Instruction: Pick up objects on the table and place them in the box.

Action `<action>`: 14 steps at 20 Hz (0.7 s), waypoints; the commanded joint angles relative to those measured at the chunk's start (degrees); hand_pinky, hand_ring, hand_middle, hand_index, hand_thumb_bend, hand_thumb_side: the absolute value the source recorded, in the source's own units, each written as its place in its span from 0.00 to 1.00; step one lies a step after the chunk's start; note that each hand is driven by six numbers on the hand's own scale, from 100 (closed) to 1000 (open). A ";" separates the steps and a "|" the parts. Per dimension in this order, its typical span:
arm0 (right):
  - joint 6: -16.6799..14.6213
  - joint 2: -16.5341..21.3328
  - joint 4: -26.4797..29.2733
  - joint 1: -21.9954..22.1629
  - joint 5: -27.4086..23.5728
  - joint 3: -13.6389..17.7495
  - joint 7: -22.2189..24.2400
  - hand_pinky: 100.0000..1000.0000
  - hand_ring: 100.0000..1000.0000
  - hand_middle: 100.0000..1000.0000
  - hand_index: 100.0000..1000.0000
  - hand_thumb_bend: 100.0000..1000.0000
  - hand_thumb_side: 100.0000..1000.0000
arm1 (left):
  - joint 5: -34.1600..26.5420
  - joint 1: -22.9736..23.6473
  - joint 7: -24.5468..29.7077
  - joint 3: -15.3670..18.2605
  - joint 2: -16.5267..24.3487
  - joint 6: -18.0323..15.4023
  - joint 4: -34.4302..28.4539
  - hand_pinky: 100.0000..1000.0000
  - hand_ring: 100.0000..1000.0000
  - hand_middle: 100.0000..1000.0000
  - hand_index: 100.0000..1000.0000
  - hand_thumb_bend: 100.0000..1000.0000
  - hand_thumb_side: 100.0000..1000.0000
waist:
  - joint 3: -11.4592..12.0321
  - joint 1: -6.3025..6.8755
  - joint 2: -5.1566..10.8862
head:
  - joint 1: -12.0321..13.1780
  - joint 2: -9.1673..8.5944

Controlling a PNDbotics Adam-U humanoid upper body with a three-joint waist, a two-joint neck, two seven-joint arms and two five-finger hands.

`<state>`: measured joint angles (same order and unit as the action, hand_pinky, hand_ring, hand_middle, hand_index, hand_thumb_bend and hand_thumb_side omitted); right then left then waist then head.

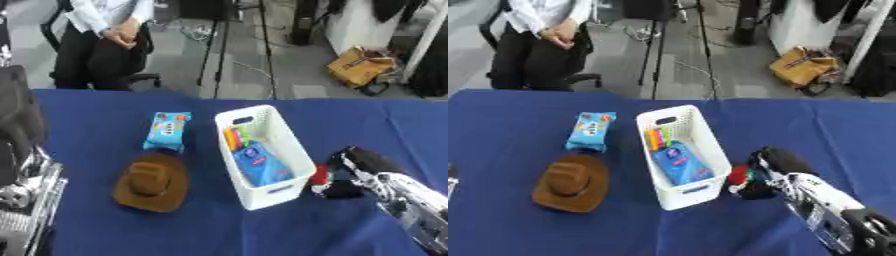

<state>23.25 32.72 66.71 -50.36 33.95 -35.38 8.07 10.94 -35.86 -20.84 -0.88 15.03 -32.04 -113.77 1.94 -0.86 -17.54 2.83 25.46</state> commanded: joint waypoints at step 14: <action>0.49 1.19 0.20 -0.70 0.31 0.51 0.19 0.84 0.85 0.57 0.70 0.58 0.51 | -0.41 -1.20 -0.30 0.38 0.03 0.01 -0.82 0.89 0.94 0.87 0.98 0.00 1.00 | 0.09 0.22 0.94 | -0.18 -0.53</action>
<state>23.55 32.71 66.71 -50.35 33.98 -35.38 8.30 10.81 -36.15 -20.98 -0.88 14.59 -32.01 -113.77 2.03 -0.78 -17.54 2.75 25.45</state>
